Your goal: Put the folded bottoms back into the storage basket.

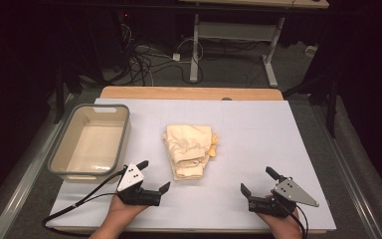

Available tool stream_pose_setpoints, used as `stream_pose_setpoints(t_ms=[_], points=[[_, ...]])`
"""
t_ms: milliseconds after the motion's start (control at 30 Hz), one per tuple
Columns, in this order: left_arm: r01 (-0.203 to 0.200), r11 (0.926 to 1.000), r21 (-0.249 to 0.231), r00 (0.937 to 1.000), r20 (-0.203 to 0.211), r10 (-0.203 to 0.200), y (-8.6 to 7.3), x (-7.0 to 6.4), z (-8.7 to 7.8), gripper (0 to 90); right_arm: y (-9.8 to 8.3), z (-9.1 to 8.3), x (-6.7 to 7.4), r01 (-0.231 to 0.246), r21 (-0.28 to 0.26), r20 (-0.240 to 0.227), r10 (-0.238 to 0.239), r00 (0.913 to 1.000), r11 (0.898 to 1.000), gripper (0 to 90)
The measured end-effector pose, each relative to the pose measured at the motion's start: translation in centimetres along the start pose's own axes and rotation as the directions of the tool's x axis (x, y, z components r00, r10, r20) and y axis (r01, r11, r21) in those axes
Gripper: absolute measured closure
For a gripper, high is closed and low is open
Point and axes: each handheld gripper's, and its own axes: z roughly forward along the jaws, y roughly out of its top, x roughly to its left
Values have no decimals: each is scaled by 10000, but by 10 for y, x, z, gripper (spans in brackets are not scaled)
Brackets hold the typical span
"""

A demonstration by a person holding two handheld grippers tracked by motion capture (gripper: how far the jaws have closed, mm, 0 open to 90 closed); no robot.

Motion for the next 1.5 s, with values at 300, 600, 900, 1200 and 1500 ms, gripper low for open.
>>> stream_pose_setpoints(t_ms=[300,600,900,1200,1500], points=[[-44,10000,70,10000,-48,45,0,-2,-3,0,2,-1,0,6,-28,-10,-6,10000,10000,4],[-264,9992,316,9994,-207,271,-2,-1,-5,0,3,1,0,42,-26,-76,-42,10000,10000,4],[210,9990,406,9972,-722,-181,-14,-9,-26,0,5,3,-1,97,-71,-178,-98,9998,9999,4],[1251,9921,5,9840,-1278,-1240,-30,-4,-61,0,8,10,1,221,-112,-480,-227,9986,9997,4],[956,9915,883,9921,-897,-877,-18,-9,-35,0,8,9,-1,180,-162,-476,-187,9987,9997,4]])
